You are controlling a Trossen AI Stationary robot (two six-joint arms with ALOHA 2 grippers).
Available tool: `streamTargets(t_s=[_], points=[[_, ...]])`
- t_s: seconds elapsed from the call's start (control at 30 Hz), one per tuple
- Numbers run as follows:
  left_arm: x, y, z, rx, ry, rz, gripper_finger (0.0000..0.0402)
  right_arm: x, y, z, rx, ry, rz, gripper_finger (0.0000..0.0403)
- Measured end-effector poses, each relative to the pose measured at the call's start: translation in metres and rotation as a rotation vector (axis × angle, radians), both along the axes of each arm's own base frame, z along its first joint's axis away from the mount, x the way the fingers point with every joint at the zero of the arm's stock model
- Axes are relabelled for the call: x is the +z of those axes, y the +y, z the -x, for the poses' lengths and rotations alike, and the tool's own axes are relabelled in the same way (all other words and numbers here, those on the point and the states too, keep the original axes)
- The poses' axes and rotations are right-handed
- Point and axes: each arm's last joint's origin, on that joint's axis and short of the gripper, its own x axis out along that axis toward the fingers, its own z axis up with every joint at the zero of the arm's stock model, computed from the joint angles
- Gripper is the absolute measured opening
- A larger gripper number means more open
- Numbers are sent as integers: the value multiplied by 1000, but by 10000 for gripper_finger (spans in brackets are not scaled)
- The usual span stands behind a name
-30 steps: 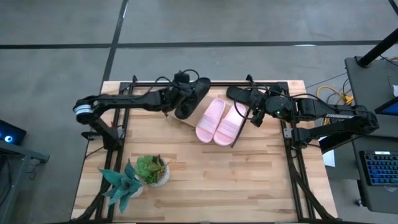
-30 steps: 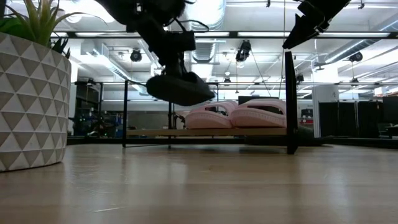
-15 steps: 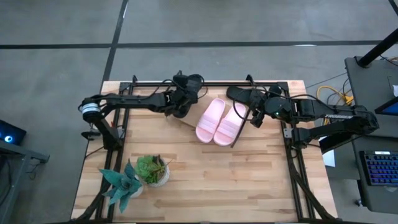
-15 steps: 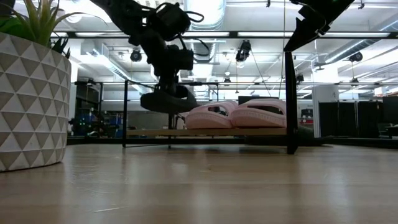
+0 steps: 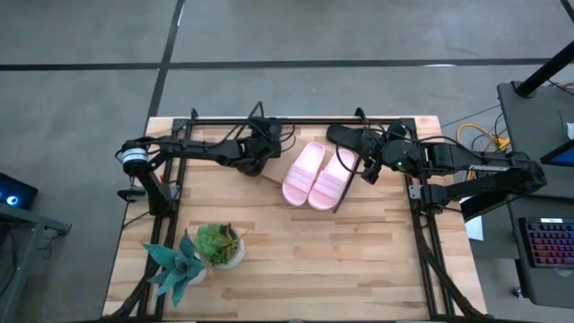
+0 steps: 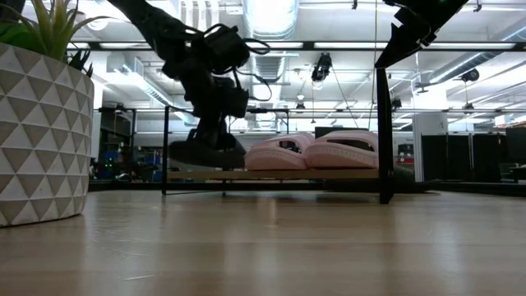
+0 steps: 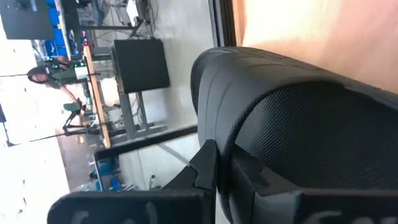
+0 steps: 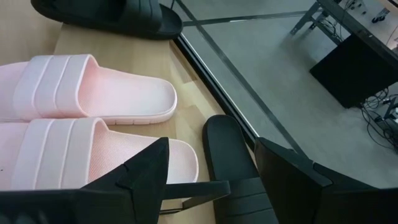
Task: Pick and place slides into the shelf
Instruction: Put the left black slide on the shelf
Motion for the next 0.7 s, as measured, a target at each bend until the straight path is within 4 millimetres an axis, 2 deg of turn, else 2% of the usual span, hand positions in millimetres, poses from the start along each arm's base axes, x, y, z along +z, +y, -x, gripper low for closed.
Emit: streamTargets(t_s=[0.5, 0.7], points=[[-12, 1, 8, 9, 33, -23, 1, 0, 0, 0, 0, 0, 0, 228], [-13, 6, 10, 3, 34, 5, 32, 0, 0, 0, 0, 0, 0, 228]])
